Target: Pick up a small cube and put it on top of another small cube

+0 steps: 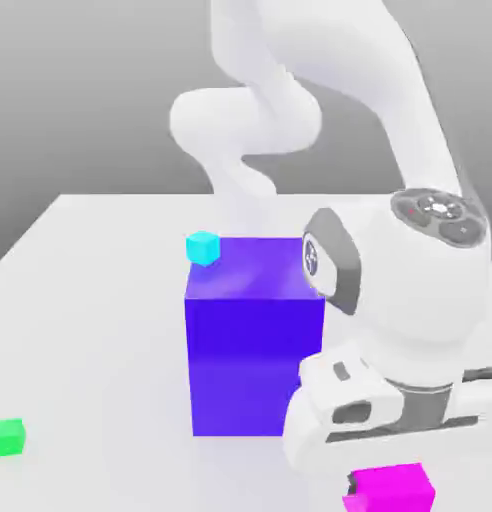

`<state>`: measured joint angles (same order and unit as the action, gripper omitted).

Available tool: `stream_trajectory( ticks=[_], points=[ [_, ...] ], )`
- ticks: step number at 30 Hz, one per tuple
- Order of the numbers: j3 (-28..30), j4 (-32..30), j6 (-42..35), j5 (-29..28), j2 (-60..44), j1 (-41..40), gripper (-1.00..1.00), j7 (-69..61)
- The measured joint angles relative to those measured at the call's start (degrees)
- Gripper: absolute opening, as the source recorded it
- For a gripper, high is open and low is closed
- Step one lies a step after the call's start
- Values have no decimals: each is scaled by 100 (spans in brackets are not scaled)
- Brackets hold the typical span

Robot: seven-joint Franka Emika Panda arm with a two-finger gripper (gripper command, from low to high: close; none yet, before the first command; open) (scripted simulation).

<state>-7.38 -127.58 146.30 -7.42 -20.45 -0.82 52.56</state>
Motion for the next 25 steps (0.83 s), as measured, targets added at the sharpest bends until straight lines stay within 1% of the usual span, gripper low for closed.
stream_trajectory(
  ticks=[8,17,21,22,25],
  points=[
    [755,-411,1,350,423,-1255,-100,-989],
    [1536,-883,78,975,947,-2691,-100,-2250],
    [1505,-890,674,1238,367,-2895,-100,-2516],
    [1471,-884,835,1292,197,-2929,100,-2557],
    [1471,-884,835,1292,197,-2929,100,-2557]
  ],
)
